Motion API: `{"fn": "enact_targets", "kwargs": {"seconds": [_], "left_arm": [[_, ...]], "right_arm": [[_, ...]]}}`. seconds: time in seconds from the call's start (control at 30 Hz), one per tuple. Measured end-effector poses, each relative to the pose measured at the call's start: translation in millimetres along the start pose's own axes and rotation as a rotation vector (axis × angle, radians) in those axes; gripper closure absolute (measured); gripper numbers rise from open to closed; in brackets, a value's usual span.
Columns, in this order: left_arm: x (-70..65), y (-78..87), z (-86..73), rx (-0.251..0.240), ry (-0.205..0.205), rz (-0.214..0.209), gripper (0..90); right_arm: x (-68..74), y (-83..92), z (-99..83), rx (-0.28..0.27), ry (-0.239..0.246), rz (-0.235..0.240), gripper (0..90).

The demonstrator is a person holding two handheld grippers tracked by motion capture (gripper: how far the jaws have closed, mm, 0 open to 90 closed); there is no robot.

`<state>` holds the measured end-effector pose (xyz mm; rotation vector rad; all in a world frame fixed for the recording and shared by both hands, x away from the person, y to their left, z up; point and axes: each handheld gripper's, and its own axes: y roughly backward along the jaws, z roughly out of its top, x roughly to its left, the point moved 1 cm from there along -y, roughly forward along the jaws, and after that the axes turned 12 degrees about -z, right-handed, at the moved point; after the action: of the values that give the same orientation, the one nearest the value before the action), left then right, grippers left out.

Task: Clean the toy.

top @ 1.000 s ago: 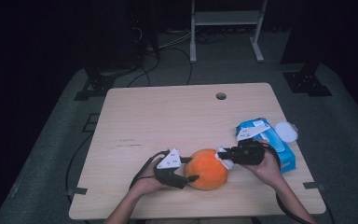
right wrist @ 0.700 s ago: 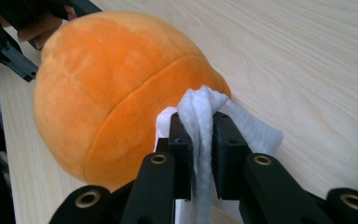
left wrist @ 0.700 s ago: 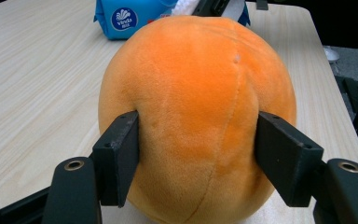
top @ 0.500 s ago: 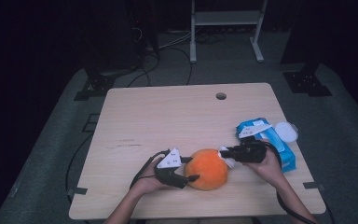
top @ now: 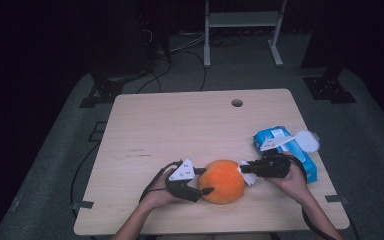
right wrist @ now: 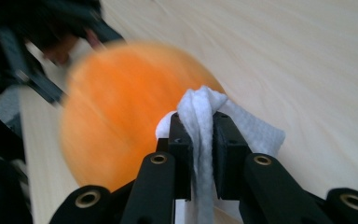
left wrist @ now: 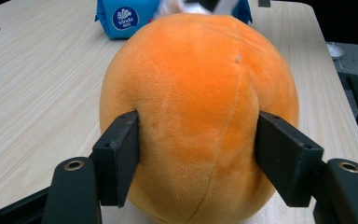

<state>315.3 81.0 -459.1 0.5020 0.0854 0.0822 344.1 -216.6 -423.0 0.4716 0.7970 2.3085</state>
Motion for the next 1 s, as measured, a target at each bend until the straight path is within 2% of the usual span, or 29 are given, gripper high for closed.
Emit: {"fn": "enact_targets", "kwargs": {"seconds": [0.1, 0.2, 0.3, 0.43, 0.47, 0.53, 0.63, 0.8, 0.9, 1.0], "left_arm": [[-0.1, 0.6, -0.9, -0.003, 0.004, 0.0, 33.7], [0.5, 2.1, -3.3, -0.01, 0.008, -0.006, 33.6], [0.9, 2.0, -3.5, -0.015, 0.013, -0.009, 33.6], [1.1, 0.3, -2.3, -0.015, 0.01, -0.007, 33.6], [0.9, 0.0, -1.7, -0.013, 0.009, -0.005, 33.6], [0.5, -0.4, -1.2, -0.009, 0.005, -0.002, 33.6], [0.5, -0.6, -1.7, -0.012, 0.006, 0.001, 33.7], [-0.4, -0.4, -1.4, -0.008, 0.003, 0.004, 33.7], [-0.4, 0.7, -2.1, -0.01, 0.005, 0.003, 33.7], [1.5, 2.8, -1.8, -0.028, 0.031, -0.012, 31.1]], "right_arm": [[14.3, -2.4, 17.6, -0.032, 0.043, 0.031, 78.6], [25.6, -6.4, 21.8, -0.017, 0.088, 0.022, 78.6], [20.5, -3.7, 12.3, -0.017, 0.061, 0.027, 78.6], [7.4, -0.8, -16.0, 0.002, -0.016, 0.035, 78.6], [5.4, 1.1, -20.7, 0.01, -0.024, 0.03, 78.6], [4.8, 5.1, -24.0, 0.032, -0.007, 0.008, 78.6], [9.9, 10.0, -14.3, 0.013, 0.025, -0.002, 78.6], [25.4, 1.9, 22.4, -0.034, 0.082, 0.016, 78.6], [28.3, -11.0, 35.1, -0.015, 0.103, 0.004, 78.6], [27.9, -21.2, 31.3, 0.021, 0.101, 0.0, 78.6]]}}
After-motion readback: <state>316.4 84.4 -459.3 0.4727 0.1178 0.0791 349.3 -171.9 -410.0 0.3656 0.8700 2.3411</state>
